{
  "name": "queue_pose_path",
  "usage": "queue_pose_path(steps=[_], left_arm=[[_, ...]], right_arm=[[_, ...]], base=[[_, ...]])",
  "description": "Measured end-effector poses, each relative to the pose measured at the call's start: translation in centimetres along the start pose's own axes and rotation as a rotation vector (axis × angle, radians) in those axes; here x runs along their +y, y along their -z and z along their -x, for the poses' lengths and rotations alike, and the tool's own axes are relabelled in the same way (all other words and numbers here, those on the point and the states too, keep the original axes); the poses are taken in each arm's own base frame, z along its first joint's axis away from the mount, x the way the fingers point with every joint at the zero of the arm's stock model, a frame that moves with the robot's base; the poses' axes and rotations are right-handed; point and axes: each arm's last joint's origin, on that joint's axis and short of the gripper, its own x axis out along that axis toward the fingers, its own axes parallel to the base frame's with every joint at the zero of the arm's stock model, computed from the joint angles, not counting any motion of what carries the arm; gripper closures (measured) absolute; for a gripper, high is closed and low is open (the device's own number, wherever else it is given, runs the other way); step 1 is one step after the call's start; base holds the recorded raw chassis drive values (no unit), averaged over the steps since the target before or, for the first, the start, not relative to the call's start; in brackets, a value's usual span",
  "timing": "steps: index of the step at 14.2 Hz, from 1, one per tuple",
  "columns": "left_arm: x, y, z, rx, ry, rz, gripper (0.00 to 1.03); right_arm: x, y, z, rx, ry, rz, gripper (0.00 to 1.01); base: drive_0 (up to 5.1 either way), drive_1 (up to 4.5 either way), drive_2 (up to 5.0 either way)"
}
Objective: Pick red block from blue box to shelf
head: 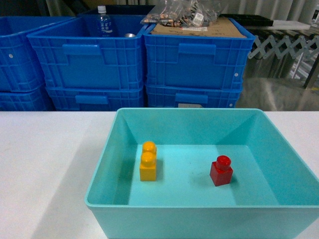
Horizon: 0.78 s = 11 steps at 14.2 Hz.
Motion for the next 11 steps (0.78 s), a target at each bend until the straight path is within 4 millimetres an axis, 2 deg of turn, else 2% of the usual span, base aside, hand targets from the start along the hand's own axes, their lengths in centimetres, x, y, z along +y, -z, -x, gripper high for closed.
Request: queue_pose_path(steps=[11], left_arm=[[0.0, 0.0, 0.0, 0.0, 0.0, 0.0, 0.05]], right_arm=[[0.0, 0.0, 0.0, 0.0, 0.0, 0.0, 0.03]], base=[[0.0, 0.0, 0.0]])
